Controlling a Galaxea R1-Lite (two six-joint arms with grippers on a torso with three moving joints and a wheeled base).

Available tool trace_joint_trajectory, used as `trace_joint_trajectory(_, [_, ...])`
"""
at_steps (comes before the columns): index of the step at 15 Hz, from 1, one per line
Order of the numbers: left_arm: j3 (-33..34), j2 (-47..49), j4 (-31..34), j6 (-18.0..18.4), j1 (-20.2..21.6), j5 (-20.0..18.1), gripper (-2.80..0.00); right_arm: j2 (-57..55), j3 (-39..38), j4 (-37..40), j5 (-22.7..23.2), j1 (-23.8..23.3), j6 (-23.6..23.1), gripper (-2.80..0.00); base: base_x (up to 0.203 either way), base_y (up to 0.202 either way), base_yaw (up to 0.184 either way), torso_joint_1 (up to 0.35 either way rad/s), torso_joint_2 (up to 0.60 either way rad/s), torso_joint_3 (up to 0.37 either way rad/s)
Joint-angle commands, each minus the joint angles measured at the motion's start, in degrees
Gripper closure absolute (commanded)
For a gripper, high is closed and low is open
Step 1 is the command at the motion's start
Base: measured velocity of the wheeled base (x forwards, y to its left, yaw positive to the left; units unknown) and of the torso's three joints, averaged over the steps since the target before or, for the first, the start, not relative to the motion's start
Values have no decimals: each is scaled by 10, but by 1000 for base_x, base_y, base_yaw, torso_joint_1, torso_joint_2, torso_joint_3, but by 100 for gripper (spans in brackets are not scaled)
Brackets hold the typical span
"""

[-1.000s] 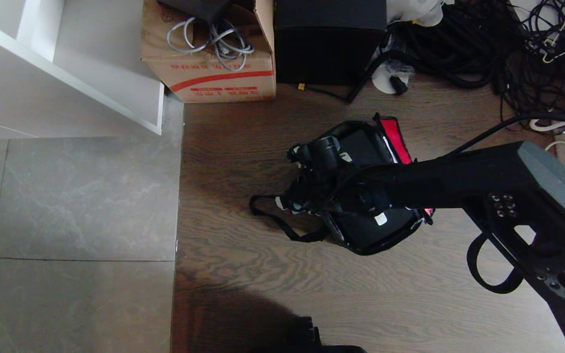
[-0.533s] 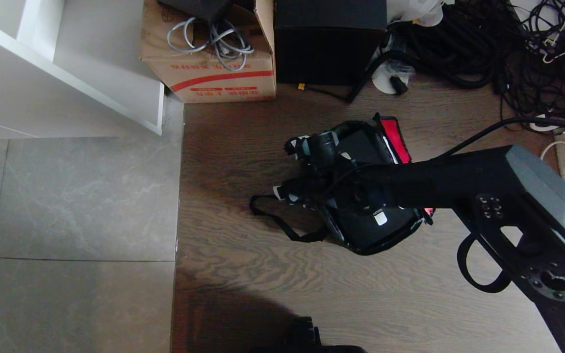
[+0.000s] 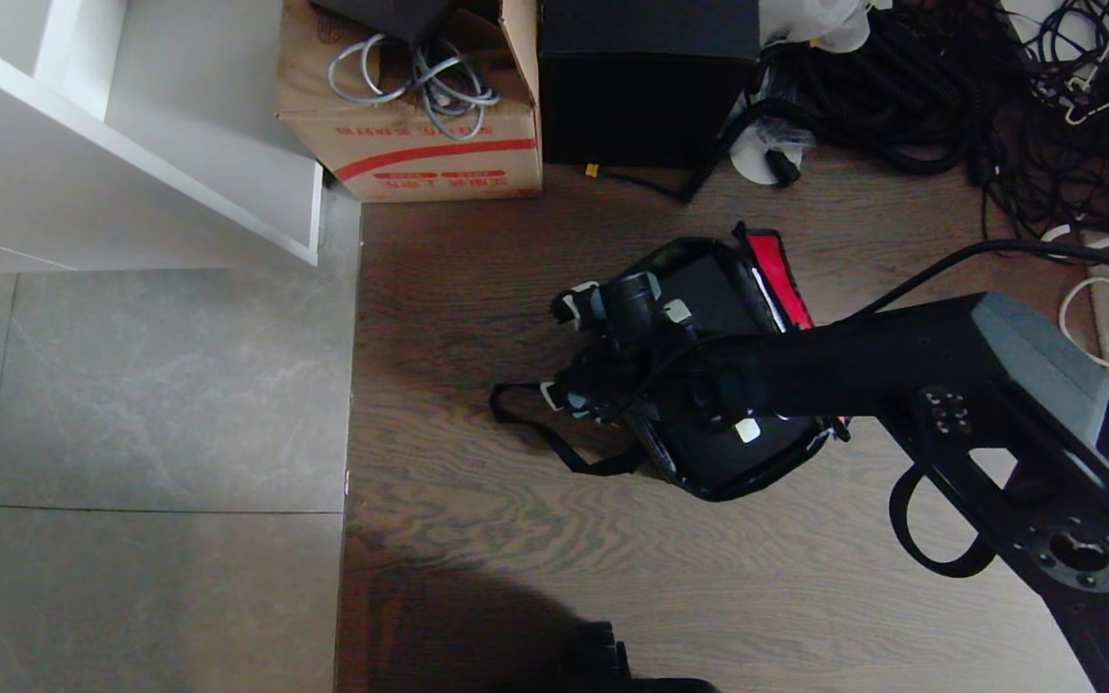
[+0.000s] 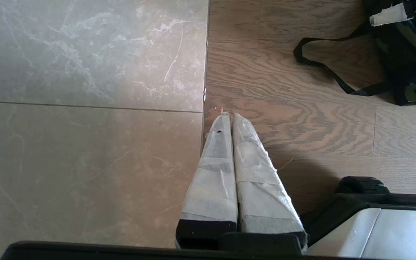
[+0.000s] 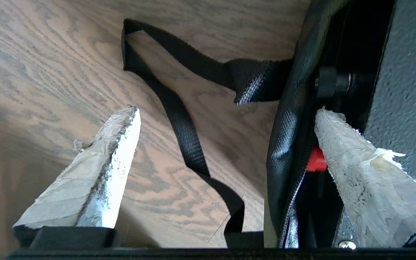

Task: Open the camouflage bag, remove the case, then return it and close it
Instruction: Close the top of the storage box

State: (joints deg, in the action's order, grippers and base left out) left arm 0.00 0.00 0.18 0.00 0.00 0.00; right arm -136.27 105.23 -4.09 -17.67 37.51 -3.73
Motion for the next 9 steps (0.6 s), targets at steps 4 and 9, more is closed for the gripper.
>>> trace_joint_trajectory(4, [-1, 0, 0, 0, 0, 0, 0, -10, -4, -63, -60, -1, -66, -280, 0, 0, 0, 0, 0, 0])
trace_joint_trajectory(9, [0, 0, 0, 0, 0, 0, 0, -21, -46, -91, -67, 0, -108, -280, 0, 0, 0, 0, 0, 0])
